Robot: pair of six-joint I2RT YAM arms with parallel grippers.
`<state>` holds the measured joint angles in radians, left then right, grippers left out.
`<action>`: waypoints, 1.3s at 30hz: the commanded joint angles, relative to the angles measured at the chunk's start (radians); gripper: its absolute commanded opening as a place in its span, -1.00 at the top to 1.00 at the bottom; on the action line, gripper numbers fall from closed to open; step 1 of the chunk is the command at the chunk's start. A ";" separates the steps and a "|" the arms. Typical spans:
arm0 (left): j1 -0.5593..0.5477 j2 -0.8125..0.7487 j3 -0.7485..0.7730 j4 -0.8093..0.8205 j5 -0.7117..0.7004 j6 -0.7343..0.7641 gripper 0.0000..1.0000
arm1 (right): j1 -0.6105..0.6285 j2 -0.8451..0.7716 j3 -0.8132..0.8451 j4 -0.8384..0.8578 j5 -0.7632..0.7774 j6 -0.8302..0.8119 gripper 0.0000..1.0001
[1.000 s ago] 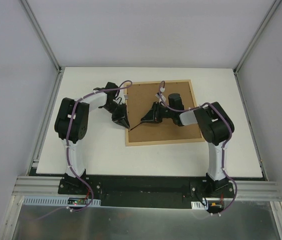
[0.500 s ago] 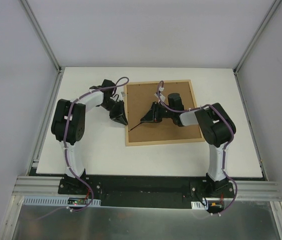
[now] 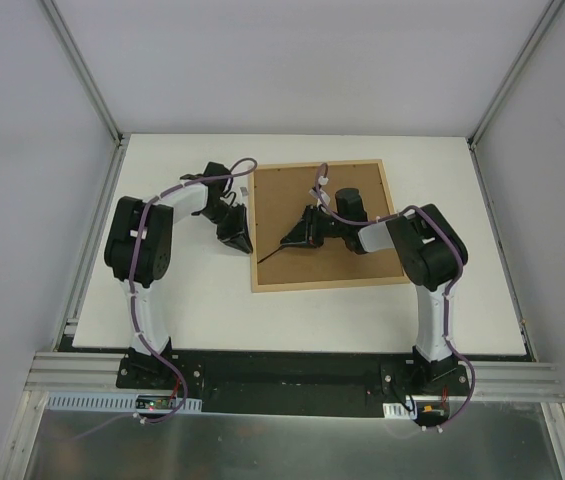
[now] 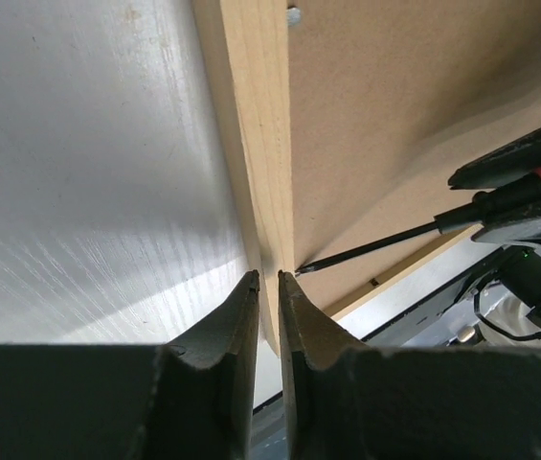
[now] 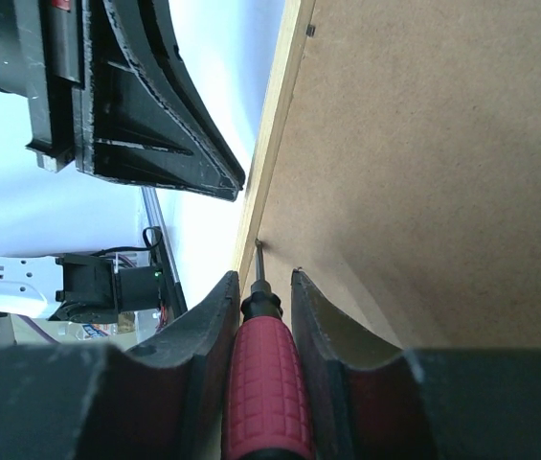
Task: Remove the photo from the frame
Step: Release the photo frame item from the photo frame.
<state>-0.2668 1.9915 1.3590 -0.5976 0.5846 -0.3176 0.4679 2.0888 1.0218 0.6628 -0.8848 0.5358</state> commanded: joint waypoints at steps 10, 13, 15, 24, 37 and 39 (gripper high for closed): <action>-0.029 0.056 0.014 -0.008 -0.011 0.011 0.66 | 0.029 0.053 -0.015 0.003 -0.011 -0.010 0.99; -0.037 0.062 0.011 -0.008 -0.022 0.006 0.65 | 0.046 0.057 -0.009 0.004 -0.009 0.001 0.99; -0.041 0.066 0.012 -0.008 -0.029 0.003 0.65 | 0.061 0.059 -0.006 0.004 -0.005 0.013 0.99; -0.066 0.050 -0.001 -0.002 -0.103 -0.012 0.73 | 0.159 -0.062 0.072 -0.193 0.089 0.011 0.99; -0.100 0.027 0.005 -0.001 -0.172 -0.006 0.78 | 0.331 -0.073 0.514 -0.945 0.282 -0.237 0.99; -0.100 0.026 0.005 -0.001 -0.175 -0.005 0.78 | 0.342 -0.059 0.529 -0.936 0.236 -0.192 0.99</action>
<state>-0.3290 2.0079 1.3659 -0.7010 0.4808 -0.3256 0.7082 2.0270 1.4658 -0.1246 -0.4950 0.2577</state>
